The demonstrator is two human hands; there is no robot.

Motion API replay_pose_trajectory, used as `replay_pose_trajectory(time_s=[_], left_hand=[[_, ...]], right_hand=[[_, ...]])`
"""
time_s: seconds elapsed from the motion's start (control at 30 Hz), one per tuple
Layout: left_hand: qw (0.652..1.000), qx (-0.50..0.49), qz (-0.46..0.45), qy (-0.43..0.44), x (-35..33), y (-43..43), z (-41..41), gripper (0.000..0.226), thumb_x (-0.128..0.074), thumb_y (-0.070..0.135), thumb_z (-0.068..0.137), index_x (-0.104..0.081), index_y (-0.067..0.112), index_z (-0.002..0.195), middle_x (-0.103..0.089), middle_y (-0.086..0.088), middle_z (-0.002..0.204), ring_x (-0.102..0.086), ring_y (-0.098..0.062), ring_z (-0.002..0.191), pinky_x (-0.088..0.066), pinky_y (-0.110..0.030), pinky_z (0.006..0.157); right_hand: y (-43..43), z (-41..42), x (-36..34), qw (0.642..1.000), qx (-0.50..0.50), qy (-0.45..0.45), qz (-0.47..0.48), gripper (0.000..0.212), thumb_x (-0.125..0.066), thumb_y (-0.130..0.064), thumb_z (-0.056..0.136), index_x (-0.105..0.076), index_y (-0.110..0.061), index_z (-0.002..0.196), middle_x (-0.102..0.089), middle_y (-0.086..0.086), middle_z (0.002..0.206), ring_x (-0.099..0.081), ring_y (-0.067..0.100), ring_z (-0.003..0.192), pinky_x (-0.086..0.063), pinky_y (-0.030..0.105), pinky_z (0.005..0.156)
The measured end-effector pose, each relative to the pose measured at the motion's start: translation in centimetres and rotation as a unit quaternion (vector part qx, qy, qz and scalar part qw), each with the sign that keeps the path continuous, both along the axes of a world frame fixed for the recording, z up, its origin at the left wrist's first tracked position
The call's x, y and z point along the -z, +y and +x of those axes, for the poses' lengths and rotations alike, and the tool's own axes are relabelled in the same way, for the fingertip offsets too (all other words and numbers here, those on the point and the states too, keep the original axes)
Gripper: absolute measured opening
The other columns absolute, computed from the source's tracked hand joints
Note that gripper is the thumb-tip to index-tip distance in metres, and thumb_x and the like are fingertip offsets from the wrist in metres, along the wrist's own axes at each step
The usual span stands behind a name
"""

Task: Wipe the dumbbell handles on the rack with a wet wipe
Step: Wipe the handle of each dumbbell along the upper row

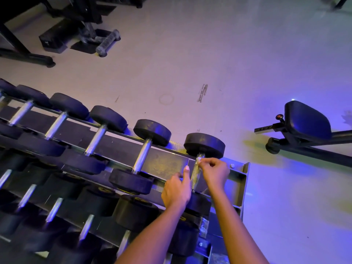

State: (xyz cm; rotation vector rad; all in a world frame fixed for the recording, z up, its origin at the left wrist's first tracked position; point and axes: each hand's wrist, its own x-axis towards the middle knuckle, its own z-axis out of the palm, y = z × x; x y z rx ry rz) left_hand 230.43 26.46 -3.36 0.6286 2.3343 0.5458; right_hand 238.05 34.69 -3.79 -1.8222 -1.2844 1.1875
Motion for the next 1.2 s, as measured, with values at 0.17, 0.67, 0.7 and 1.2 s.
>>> replay_pose_trajectory(time_s=[0.17, 0.67, 0.7, 1.2], left_hand=[[1.000, 0.008, -0.003, 0.009, -0.3, 0.1, 0.1, 0.061, -0.026, 0.069, 0.091, -0.065, 0.023, 0.104, -0.066, -0.006, 0.113, -0.058, -0.029, 0.108, -0.037, -0.034, 0.078], [1.000, 0.007, 0.002, 0.005, 0.2, 0.1, 0.0, 0.066, -0.025, 0.070, 0.091, -0.066, 0.021, 0.105, -0.066, -0.007, 0.113, -0.058, -0.030, 0.109, -0.041, -0.037, 0.083], [1.000, 0.007, 0.002, 0.007, 0.1, 0.1, 0.0, 0.065, -0.025, 0.070, 0.091, -0.066, 0.021, 0.105, -0.066, -0.007, 0.112, -0.058, -0.030, 0.109, -0.041, -0.037, 0.083], [1.000, 0.003, -0.001, -0.001, 0.3, 0.0, 0.0, 0.065, -0.026, 0.071, 0.090, -0.066, 0.022, 0.107, -0.066, -0.006, 0.112, -0.058, -0.029, 0.108, -0.040, -0.037, 0.083]], right_hand=[[-2.2, 0.4, 1.1, 0.994, -0.071, -0.082, 0.025, 0.008, -0.070, -0.011, 0.075, -0.077, -0.014, 0.078, -0.072, 0.002, 0.075, -0.064, 0.017, 0.073, -0.039, 0.022, 0.066], [0.1, 1.2, 0.4, 0.991, 0.073, 0.110, -0.032, 0.015, -0.080, -0.015, 0.075, -0.072, -0.026, 0.071, -0.072, -0.007, 0.074, -0.067, 0.012, 0.074, -0.053, 0.024, 0.070], [0.2, 0.9, 0.6, 0.994, 0.057, 0.087, -0.025, 0.015, -0.081, -0.018, 0.074, -0.072, -0.029, 0.068, -0.072, -0.009, 0.072, -0.068, 0.012, 0.074, -0.055, 0.028, 0.072], [-3.8, 3.6, 2.9, 0.987, -0.012, 0.105, -0.122, 0.013, -0.079, -0.004, 0.073, -0.073, -0.015, 0.070, -0.074, 0.005, 0.075, -0.066, 0.017, 0.068, -0.055, 0.035, 0.070]])
